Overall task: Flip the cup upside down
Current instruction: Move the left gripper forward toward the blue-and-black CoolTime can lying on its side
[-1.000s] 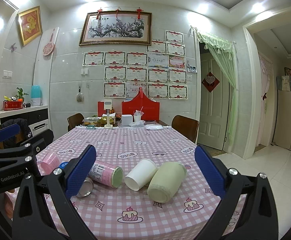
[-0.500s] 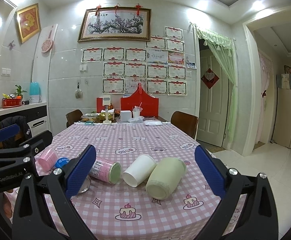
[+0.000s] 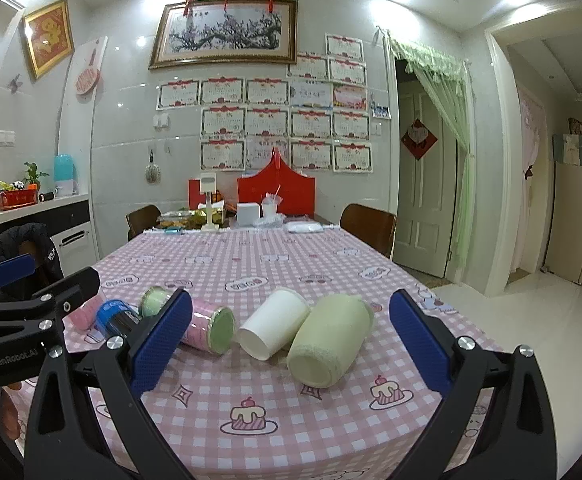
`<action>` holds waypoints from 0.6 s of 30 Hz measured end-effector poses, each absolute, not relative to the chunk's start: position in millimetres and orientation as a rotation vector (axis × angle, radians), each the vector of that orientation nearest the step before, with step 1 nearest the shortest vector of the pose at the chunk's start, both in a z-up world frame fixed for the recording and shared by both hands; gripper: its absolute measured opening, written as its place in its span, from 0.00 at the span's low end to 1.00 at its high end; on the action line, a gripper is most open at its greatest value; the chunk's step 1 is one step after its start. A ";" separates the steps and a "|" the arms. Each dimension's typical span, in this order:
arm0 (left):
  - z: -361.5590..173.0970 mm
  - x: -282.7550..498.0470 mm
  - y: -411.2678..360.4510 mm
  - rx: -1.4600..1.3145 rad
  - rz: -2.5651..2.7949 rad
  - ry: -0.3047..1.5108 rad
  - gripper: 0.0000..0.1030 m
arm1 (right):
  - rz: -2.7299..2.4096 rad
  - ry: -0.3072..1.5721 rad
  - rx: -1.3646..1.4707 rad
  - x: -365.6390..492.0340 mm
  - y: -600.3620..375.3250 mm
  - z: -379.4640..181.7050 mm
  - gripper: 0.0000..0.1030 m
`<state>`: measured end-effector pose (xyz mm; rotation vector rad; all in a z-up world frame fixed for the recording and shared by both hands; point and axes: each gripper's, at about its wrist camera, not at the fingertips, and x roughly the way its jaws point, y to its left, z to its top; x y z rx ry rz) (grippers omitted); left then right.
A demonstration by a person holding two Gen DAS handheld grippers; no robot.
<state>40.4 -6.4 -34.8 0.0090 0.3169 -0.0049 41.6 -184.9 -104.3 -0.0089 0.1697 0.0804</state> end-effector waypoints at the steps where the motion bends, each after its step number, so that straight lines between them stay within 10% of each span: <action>1: -36.6 43.0 -6.9 0.009 -0.004 0.327 0.96 | 0.081 0.180 -0.009 44.2 -185.4 -105.3 0.92; 18: -81.7 105.6 -10.7 -0.069 -0.003 0.601 0.96 | 0.038 0.278 0.053 74.3 -216.4 -131.2 0.92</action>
